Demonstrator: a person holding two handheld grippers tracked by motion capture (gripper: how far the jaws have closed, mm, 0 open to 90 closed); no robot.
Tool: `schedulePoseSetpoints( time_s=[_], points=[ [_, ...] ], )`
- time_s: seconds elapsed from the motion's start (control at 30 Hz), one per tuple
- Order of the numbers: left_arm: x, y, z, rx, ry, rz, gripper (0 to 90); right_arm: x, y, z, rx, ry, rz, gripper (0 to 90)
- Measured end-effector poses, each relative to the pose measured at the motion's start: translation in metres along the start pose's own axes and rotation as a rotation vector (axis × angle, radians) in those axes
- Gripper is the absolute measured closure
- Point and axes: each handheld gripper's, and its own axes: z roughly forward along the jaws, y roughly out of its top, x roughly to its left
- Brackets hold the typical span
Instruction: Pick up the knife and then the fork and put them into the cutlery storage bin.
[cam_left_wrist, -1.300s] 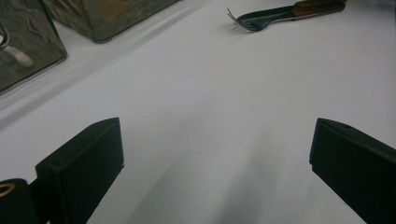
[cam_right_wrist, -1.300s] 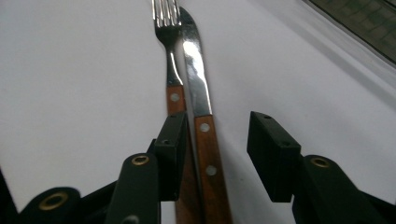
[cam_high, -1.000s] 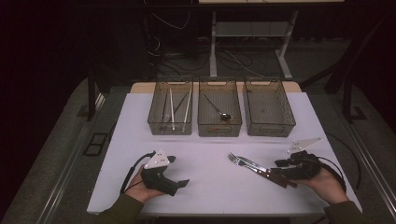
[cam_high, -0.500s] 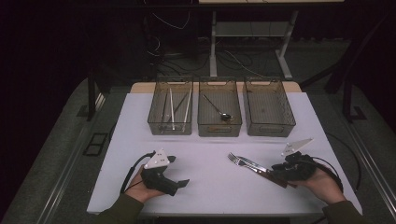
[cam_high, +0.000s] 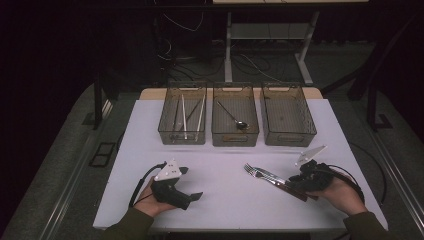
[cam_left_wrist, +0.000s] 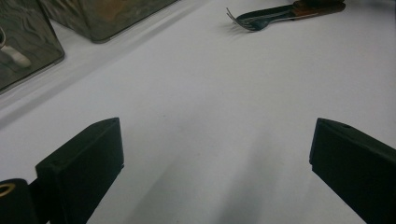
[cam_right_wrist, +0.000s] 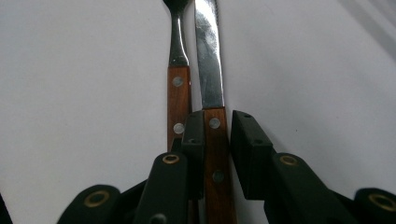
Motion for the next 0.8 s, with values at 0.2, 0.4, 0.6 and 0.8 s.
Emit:
schedulePoseSetpoints(
  time_s=[0.2, 0.4, 0.6, 0.8],
  points=[
    [0.0, 0.0, 0.0, -0.001, -0.001, 0.001, 1.6, -0.002, 0.012, 0.004, 0.095, 0.008, -0.021, 74.6],
    [0.0, 0.0, 0.0, 0.0, -0.002, 0.001, 1.6, -0.002, 0.03, 0.01, 0.223, -0.011, -0.062, 73.3],
    [0.0, 0.0, 0.0, -0.001, -0.003, 0.001, 1.5, 0.003, 0.049, 0.018, 0.369, -0.036, -0.091, 73.8],
    [0.0, 0.0, 0.0, -0.003, -0.005, 0.002, 1.6, 0.006, 0.057, 0.023, 0.439, -0.068, -0.115, 77.1]
  ],
)
